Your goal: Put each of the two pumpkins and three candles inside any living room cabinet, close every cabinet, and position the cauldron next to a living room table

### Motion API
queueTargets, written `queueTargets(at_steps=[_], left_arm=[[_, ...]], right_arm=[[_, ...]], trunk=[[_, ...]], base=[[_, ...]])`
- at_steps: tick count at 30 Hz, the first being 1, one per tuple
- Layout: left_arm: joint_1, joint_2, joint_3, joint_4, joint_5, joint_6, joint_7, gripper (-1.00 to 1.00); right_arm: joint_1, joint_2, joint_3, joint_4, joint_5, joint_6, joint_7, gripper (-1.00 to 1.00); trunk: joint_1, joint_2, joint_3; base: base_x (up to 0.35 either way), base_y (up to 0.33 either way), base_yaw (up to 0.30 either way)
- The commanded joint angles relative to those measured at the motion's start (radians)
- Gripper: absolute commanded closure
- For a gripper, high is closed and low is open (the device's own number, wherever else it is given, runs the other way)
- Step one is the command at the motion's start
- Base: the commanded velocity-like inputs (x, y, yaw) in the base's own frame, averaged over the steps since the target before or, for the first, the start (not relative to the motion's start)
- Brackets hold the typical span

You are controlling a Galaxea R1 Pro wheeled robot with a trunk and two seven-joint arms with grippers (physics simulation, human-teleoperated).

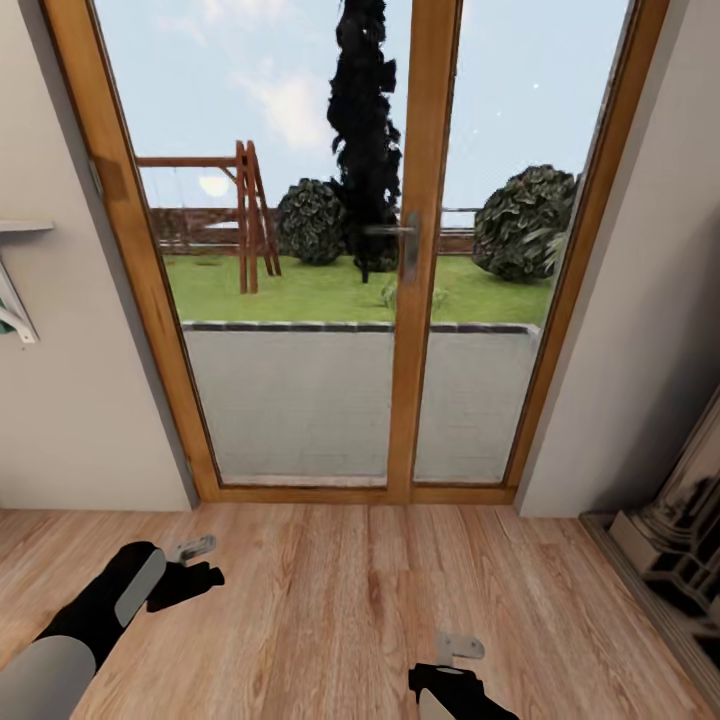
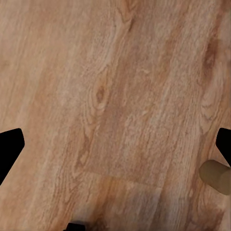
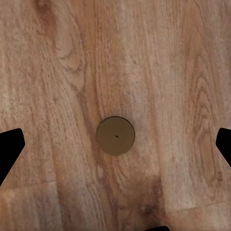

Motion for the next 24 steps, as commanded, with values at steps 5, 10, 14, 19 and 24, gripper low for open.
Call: queueTargets(at_steps=[5,10,14,19,24], left_arm=[[-0.001,-0.010,-0.007,-0.002,0.011,0.001,0.010,-1.00],[-0.001,-0.014,-0.007,-0.003,0.011,0.001,0.010,-1.00],[-0.001,-0.014,-0.006,-0.003,0.011,0.001,0.010,-1.00],[-0.001,-0.014,-0.006,-0.003,0.011,0.001,0.010,-1.00],[-0.001,-0.014,-0.007,-0.003,0.011,0.001,0.010,-1.00]], right_arm=[[-0.001,-0.001,0.008,0.000,-0.003,0.008,-0.007,-1.00],[-0.001,-0.001,0.008,0.044,-0.003,0.016,-0.005,-1.00],[-0.001,-0.001,0.008,0.071,-0.003,0.022,0.020,-1.00],[-0.001,-0.001,0.008,0.104,-0.003,0.025,0.062,-1.00],[-0.001,-0.001,0.008,0.113,-0.002,0.024,0.069,-1.00]], trunk=[[0.019,-0.036,-0.017],[0.038,-0.071,-0.032],[0.054,-0.099,-0.045],[0.073,-0.134,-0.061],[0.092,-0.169,-0.076]], base=[[0.000,0.000,0.000],[0.000,0.000,0.000],[0.000,0.000,0.000],[0.000,0.000,0.000],[0.000,0.000,0.000]])
